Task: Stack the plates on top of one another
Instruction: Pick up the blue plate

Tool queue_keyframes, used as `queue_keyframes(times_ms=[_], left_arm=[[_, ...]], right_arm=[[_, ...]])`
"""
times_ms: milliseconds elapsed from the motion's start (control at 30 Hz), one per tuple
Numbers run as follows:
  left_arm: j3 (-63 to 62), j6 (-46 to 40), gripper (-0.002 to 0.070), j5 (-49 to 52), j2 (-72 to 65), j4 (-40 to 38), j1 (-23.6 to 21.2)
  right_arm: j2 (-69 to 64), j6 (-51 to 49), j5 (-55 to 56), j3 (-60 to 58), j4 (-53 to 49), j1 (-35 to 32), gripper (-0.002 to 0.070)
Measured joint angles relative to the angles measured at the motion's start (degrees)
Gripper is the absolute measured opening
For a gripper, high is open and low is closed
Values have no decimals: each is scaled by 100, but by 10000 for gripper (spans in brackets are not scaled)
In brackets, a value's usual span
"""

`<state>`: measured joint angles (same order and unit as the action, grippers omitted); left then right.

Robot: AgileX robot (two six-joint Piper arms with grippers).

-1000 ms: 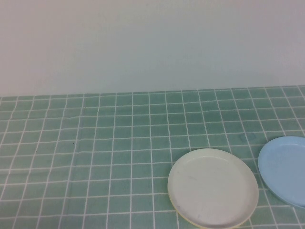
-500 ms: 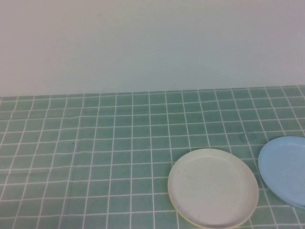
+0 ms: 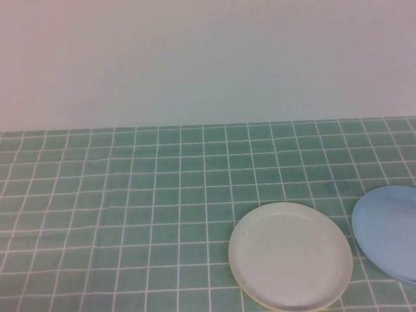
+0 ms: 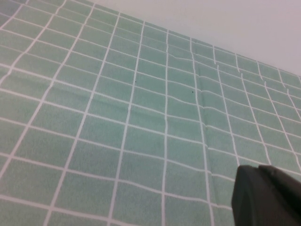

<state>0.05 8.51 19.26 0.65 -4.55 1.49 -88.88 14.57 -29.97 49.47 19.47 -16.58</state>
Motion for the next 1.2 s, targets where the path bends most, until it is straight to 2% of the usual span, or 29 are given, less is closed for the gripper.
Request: queue_keyframes(times_ms=[100, 400, 633, 900, 1067, 1200], left_arm=[[0, 0, -1, 0, -8, 0, 0], [0, 0, -1, 0, -8, 0, 0], [0, 0, -1, 0, -8, 0, 0], [0, 0, -1, 0, -8, 0, 0], [0, 0, -1, 0, -8, 0, 0], [0, 0, -1, 0, -8, 0, 0]], right_arm=[[-167, 175, 113, 12, 0, 0, 18], [-872, 253, 300, 46, 164, 0, 152], [-1255, 315, 300, 46, 333, 0, 174], [-1470, 690, 348, 51, 678, 0, 170], [-1470, 727, 385, 60, 706, 0, 38], [-1470, 740, 385, 60, 732, 0, 24]])
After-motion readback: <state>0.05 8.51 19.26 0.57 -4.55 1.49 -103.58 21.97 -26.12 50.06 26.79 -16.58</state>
